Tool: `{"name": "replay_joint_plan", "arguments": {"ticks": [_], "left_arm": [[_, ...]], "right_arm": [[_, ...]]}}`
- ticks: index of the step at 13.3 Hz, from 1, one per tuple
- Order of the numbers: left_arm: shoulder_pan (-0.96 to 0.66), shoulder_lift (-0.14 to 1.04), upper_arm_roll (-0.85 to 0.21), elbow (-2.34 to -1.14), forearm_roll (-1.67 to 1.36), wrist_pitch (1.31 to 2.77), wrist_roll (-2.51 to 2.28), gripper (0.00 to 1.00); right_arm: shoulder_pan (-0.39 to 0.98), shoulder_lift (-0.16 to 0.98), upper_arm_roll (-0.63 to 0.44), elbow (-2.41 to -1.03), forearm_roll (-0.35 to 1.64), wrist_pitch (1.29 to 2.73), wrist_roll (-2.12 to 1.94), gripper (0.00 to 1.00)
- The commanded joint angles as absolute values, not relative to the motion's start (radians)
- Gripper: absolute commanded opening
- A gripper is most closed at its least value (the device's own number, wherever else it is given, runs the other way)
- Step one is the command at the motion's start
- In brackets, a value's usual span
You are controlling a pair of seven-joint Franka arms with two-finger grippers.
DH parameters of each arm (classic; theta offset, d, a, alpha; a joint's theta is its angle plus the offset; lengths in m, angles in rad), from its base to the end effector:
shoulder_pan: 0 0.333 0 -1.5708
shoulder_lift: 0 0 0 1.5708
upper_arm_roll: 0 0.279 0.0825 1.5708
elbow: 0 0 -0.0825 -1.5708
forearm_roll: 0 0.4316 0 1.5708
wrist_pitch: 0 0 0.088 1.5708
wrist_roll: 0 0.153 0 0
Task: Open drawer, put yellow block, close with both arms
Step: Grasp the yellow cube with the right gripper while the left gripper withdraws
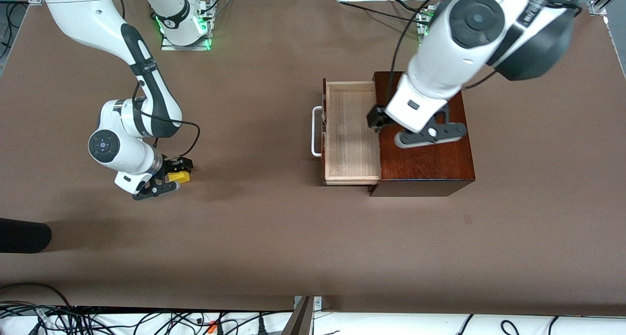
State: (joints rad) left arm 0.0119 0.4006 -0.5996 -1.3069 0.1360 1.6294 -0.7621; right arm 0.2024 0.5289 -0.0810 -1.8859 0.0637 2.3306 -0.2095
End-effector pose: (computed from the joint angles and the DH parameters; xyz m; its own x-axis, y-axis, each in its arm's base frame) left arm 0.6160 -0.3200 0.4596 0.9778 0.1982 -0.0683 0.2020 -0.9779 0.0538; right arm 0.6309 0.0779 0.1057 0.9537 0.2900 -0.0796 0.2895 -0.9570 -0.0186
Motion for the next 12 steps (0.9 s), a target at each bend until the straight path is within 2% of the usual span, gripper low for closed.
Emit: {"name": "replay_joint_plan", "arguments": {"ticks": [1, 3, 5, 7, 10, 11, 12], "left_arm": [[0.145, 0.37, -0.629, -1.344, 0.109, 1.628, -0.645, 1.0], [0.16, 0.364, -0.583, -1.347, 0.1, 1.606, -0.534, 1.0], [0.126, 0.325, -0.461, -1.361, 0.045, 1.594, -0.412, 1.0], [0.068, 0.244, -0.3, -1.426, -0.026, 1.594, -0.268, 1.0], [-0.043, 0.131, -0.097, -1.528, -0.064, 1.595, -0.138, 1.0], [-0.076, 0.102, -0.042, -1.551, -0.075, 1.595, -0.112, 1.0], [-0.093, 0.071, -0.01, -1.568, -0.075, 1.594, -0.097, 1.0]], "right_arm": [[0.198, 0.526, -0.078, -1.893, 0.083, 2.341, -0.238, 0.98], [0.196, 0.528, -0.078, -1.902, 0.083, 2.345, -0.238, 0.94], [0.195, 0.528, -0.078, -1.911, 0.083, 2.358, -0.238, 0.87], [0.193, 0.534, -0.078, -1.913, 0.083, 2.365, -0.238, 0.79], [0.193, 0.534, -0.078, -1.914, 0.083, 2.365, -0.238, 0.6], [0.193, 0.534, -0.078, -1.914, 0.083, 2.364, -0.239, 0.49], [0.195, 0.532, -0.078, -1.91, 0.083, 2.358, -0.242, 0.34]]}}
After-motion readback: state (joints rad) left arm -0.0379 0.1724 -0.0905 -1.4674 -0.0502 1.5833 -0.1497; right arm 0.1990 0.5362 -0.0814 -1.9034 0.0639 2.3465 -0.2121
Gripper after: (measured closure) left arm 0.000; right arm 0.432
